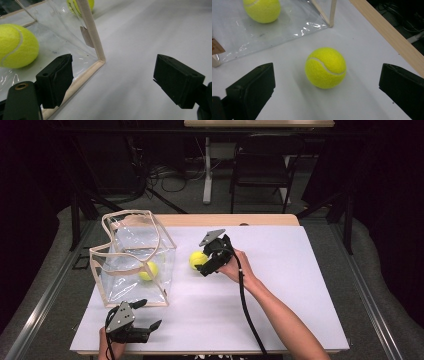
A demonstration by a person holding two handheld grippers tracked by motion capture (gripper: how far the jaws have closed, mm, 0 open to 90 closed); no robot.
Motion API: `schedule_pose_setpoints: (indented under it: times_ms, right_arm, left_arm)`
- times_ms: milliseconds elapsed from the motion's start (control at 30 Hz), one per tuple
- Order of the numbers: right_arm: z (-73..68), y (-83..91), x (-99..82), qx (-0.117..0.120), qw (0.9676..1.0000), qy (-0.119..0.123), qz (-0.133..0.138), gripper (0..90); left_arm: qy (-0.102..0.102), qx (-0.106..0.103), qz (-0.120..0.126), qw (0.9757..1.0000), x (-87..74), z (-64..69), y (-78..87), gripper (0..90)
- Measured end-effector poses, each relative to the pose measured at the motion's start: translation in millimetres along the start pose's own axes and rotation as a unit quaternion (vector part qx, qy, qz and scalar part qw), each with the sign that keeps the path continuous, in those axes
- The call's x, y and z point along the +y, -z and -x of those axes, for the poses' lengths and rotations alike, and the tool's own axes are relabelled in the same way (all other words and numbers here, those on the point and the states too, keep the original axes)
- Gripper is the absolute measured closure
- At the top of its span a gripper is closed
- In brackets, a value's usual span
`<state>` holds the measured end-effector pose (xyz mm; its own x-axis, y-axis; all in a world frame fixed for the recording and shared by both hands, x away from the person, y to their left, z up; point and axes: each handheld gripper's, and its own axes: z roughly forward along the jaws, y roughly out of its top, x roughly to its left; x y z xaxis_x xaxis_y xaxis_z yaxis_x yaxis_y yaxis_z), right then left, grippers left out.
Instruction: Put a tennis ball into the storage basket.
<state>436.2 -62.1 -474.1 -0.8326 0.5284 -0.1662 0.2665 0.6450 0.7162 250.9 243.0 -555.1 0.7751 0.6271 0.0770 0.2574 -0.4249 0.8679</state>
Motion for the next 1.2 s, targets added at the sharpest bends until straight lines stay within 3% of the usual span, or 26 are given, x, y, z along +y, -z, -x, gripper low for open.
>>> schedule_pose_setpoints:
  times_ms: [467, 1200]
  right_arm:
    - [10.1, -14.4, -0.3, 0.005, 0.9996, -0.024, -0.012, 0.0]
    - [8.7, -46.7, -5.8, 0.027, 0.9982, -0.038, -0.037, 0.0]
  left_arm:
    - [-0.001, 0.000, 0.002, 1.0000, 0.4, 0.0, -0.2, 15.9]
    - [-0.001, -0.001, 0.002, 1.0000, 0.2, -0.1, -0.7, 15.9]
